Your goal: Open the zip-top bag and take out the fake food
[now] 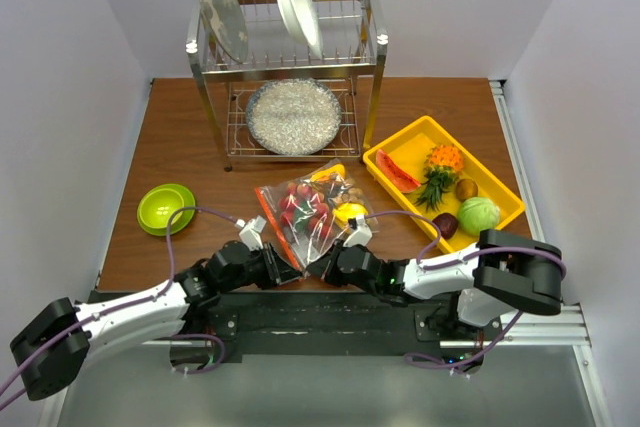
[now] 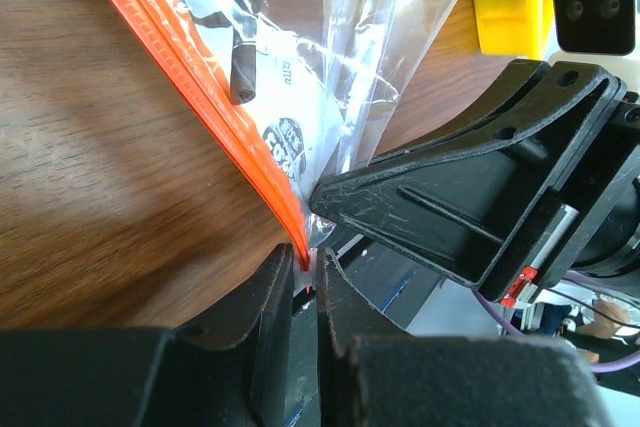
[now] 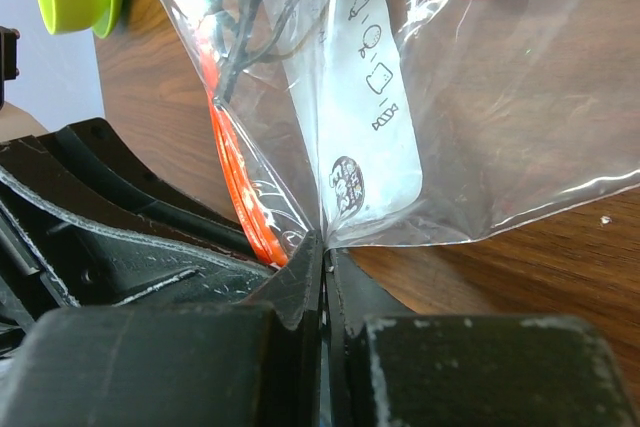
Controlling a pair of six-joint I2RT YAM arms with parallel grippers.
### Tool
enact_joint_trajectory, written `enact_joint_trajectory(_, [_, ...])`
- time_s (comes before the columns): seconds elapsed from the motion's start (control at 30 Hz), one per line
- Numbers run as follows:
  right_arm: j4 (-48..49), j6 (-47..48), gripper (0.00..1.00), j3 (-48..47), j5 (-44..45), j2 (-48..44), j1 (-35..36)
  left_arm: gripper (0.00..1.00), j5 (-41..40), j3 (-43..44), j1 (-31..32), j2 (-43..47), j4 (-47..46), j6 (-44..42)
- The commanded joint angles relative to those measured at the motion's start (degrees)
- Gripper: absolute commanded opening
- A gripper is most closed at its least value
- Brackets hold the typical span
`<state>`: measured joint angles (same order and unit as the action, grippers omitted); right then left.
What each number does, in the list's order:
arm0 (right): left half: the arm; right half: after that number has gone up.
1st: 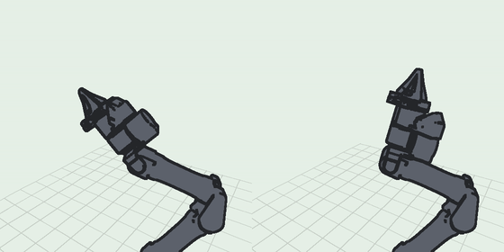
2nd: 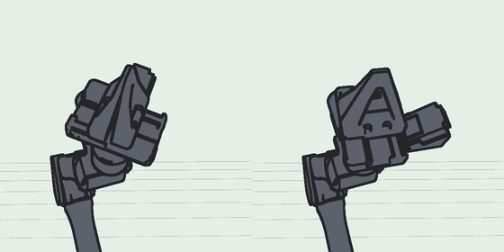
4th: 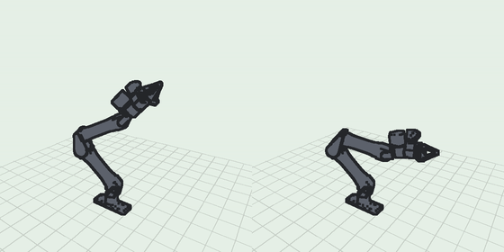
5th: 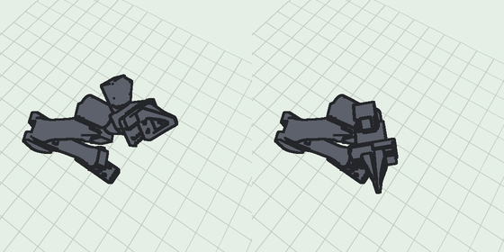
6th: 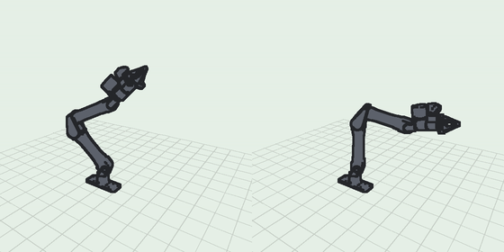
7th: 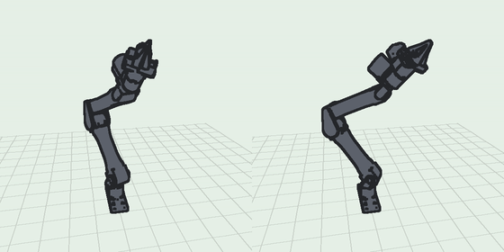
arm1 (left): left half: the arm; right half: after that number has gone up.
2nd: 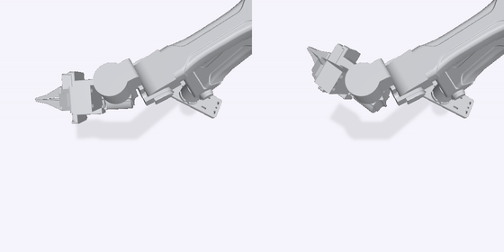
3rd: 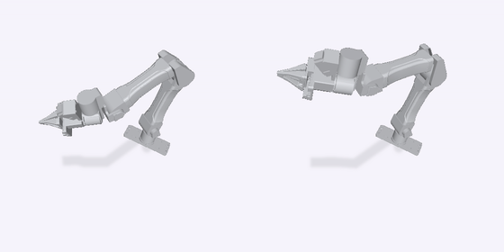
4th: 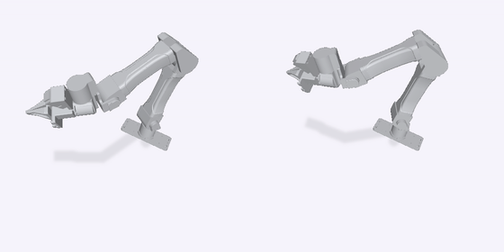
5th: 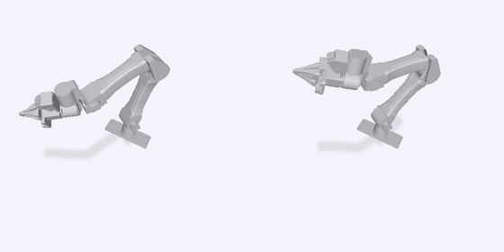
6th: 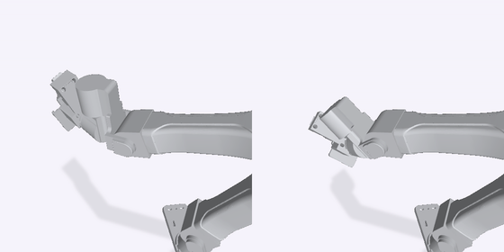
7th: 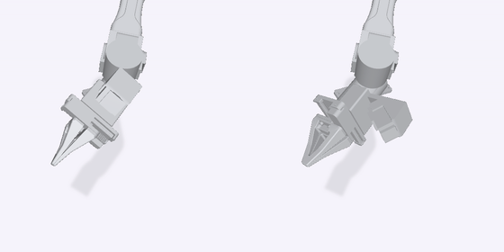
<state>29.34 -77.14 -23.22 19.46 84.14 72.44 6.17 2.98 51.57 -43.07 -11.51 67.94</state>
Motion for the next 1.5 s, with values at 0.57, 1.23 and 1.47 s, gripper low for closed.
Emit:
enact_joint_trajectory(0.57, [-2.18, 2.97, 0.0, 0.72, -1.18, -3.54, 0.15, 0.13, -6.0, 0.26, 0.2, 1.58, 2.89, 2.2])
enact_joint_trajectory(1.23, [-3.85, 2.61, 0.0, 3.71, -1.45, -5.91, 0.15, 0.17, -6.54, 3.87, -6.91, 6.07, 11.33, -3.77])
enact_joint_trajectory(1.47, [-6.75, 3.05, 0.0, 3.89, -1.36, -8.81, 0.15, 0.17, -5.64, 9.31, -16.14, 1.5, 15.99, -11.07])
